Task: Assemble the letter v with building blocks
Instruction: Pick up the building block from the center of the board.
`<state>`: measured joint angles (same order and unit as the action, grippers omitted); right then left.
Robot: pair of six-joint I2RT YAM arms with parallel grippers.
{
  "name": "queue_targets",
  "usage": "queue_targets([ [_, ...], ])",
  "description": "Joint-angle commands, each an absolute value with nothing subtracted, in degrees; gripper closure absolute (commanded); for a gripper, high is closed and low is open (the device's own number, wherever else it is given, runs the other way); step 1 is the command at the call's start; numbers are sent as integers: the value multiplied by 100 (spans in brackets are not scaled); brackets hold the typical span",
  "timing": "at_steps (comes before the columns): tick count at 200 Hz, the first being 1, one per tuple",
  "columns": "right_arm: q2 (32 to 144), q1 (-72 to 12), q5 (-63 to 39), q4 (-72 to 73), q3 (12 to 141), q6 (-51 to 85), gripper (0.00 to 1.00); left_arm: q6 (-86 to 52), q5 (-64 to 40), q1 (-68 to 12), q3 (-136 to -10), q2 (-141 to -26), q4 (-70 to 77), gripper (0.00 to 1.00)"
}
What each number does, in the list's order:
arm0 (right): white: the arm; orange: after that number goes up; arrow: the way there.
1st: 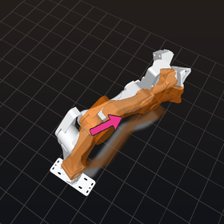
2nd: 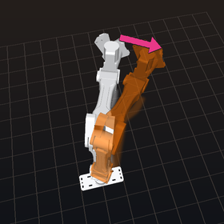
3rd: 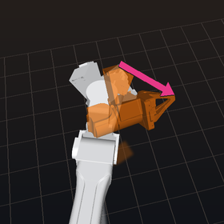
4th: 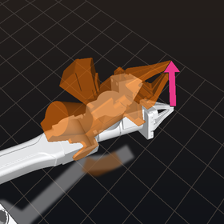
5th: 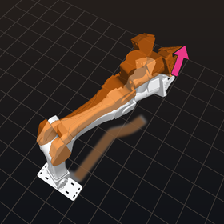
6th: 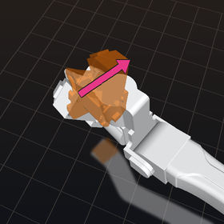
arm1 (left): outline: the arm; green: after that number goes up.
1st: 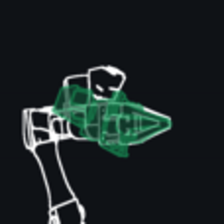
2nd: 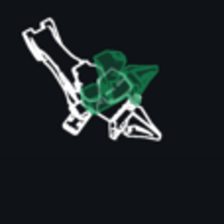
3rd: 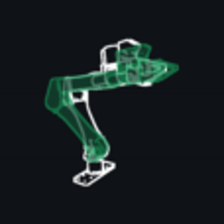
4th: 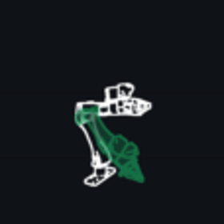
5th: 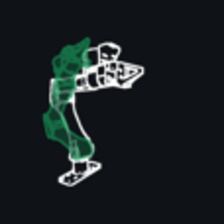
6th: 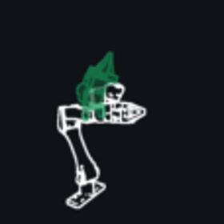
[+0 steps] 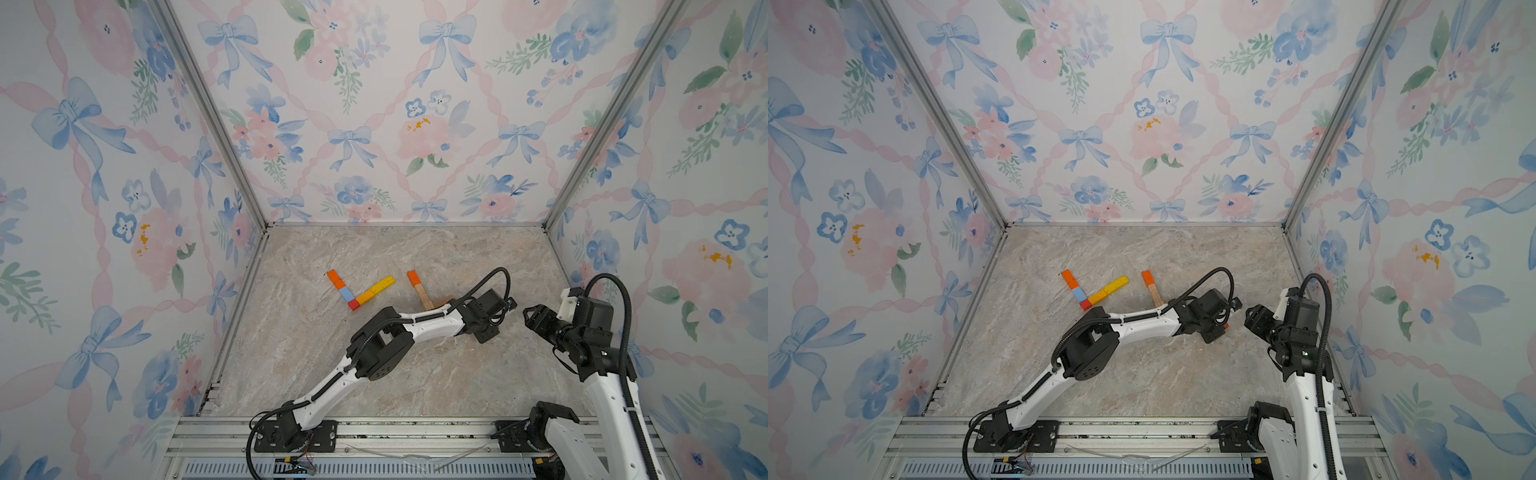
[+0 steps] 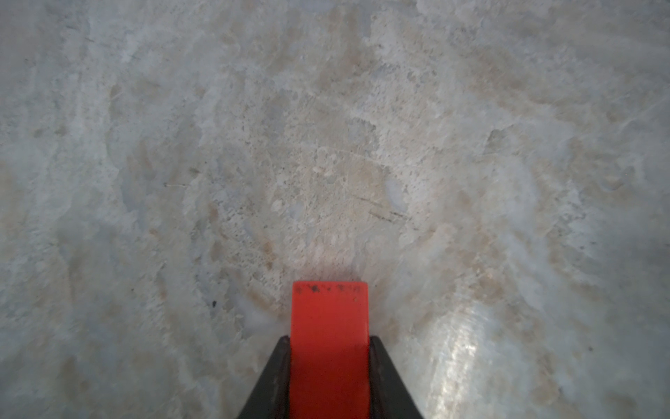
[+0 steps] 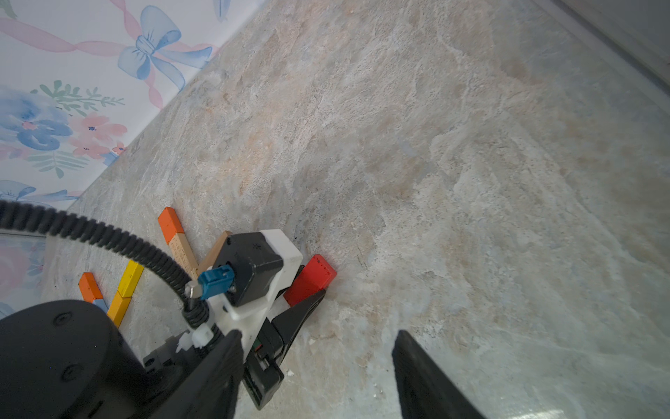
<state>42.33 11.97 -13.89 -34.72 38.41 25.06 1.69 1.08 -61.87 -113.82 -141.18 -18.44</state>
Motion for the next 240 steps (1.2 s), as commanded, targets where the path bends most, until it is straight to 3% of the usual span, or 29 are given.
queue_targets([
  [1,4212,1244,-1546,-3479,3761,2574,33,7,169,-6217,-11514,-14194,-2028,89],
  [43,4196,1242,-1706,-3356,3640,2663,33,-390,341,-6215,-11486,-14109,-2030,100],
  [240,4358,1244,-1994,-3142,3789,2819,32,-965,422,-5670,-11606,-13537,-2030,100],
])
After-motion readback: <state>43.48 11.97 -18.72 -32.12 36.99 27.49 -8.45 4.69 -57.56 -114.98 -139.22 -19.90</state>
